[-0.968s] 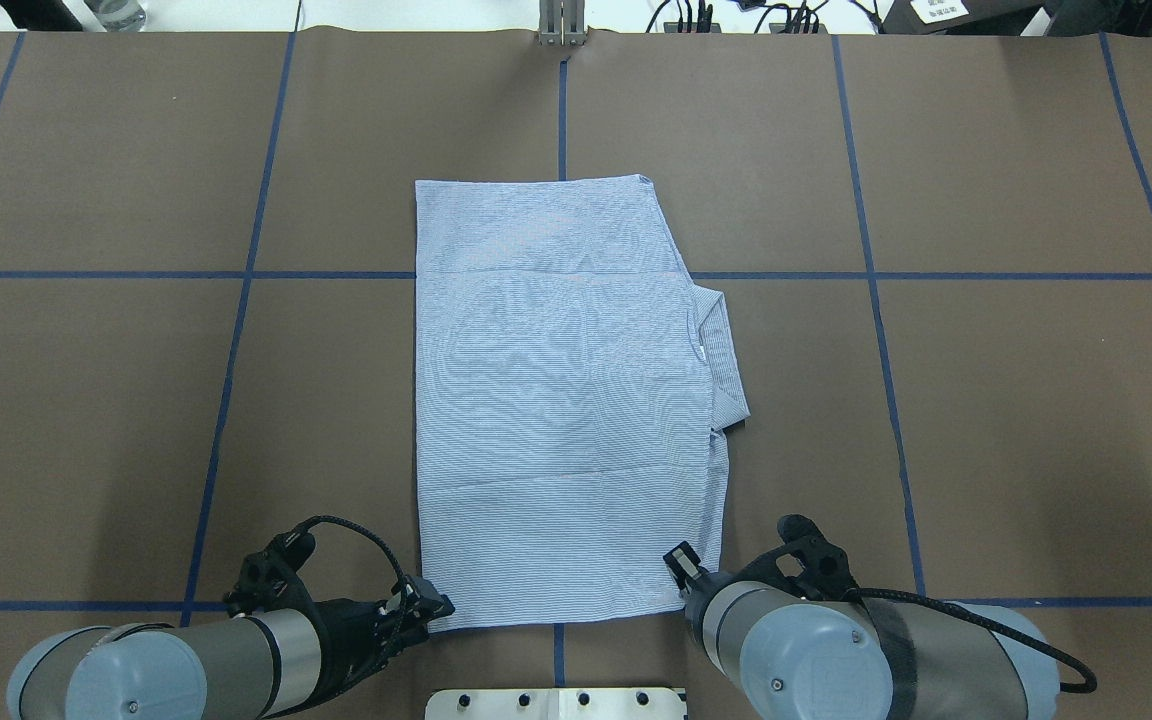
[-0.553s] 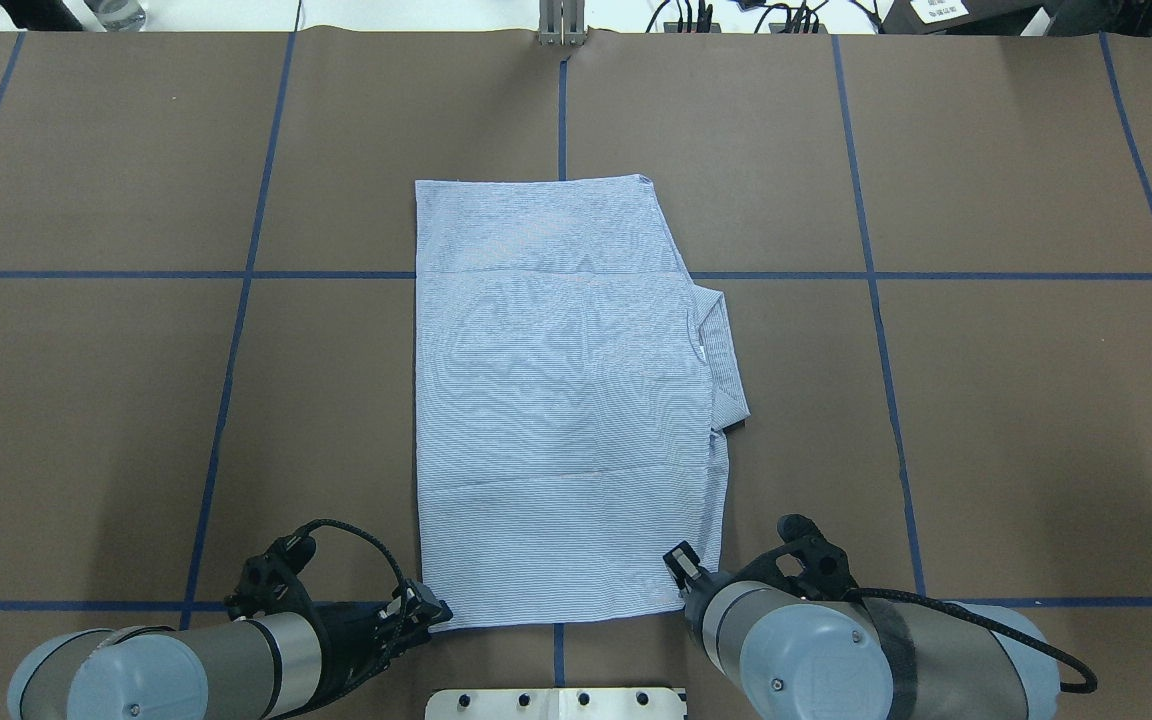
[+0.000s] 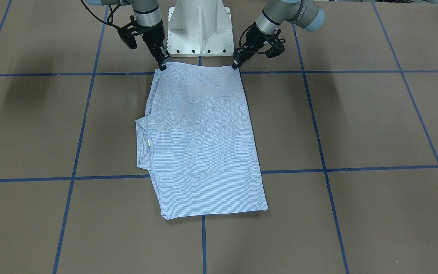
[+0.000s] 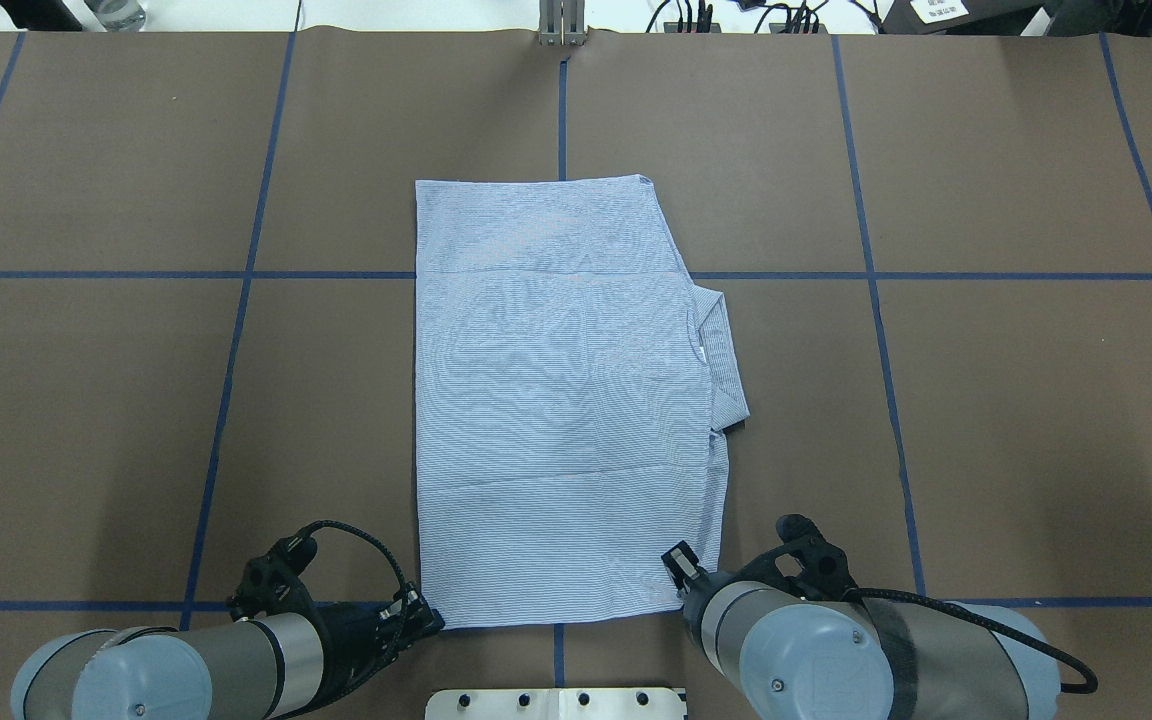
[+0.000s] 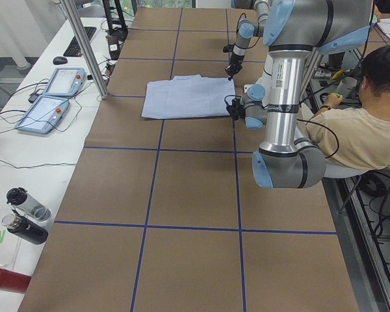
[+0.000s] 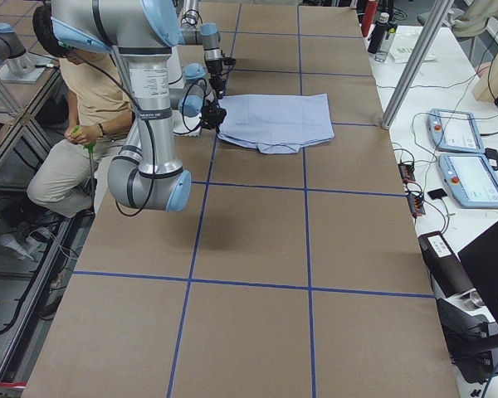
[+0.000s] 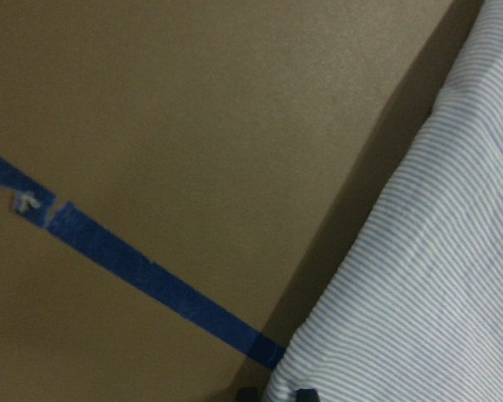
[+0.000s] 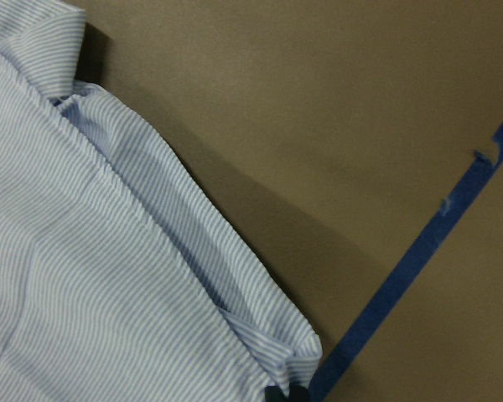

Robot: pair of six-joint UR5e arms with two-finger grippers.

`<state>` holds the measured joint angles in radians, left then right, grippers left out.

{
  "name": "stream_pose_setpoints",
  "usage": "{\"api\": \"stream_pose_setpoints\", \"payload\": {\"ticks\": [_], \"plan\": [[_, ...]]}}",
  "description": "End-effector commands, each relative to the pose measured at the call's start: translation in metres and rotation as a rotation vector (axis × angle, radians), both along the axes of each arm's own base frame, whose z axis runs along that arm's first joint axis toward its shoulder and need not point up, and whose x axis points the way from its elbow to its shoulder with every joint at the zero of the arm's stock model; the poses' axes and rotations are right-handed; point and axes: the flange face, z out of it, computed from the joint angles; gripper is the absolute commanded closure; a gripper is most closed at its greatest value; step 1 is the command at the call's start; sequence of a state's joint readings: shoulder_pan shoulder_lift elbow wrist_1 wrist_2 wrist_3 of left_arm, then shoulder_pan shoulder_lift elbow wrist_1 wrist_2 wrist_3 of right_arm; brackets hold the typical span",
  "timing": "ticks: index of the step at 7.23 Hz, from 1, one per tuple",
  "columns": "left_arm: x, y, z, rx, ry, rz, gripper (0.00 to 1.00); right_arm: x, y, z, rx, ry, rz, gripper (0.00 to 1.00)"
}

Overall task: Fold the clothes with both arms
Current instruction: 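Lift the near edge with both grippers and fold it over toward the far edge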

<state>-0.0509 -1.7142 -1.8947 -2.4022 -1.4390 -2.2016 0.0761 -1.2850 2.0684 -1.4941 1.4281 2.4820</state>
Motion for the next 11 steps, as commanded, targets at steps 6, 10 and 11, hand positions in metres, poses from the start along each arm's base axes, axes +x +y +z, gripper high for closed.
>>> {"api": "stream_pose_setpoints", "payload": {"ticks": [6,10,11], "plan": [[-0.106,-0.108,-0.080,0.040,0.167,-0.035,1.00,0.075,-0.106,-0.065,-0.057,-0.055,0.114,1.00],[-0.127,-0.244,-0.139,0.085,0.049,-0.111,1.00,0.091,-0.240,-0.093,-0.025,-0.014,0.127,1.00],[-0.130,-0.268,-0.138,0.080,0.037,-0.147,1.00,0.087,-0.265,-0.100,-0.020,-0.001,0.123,1.00]]}}
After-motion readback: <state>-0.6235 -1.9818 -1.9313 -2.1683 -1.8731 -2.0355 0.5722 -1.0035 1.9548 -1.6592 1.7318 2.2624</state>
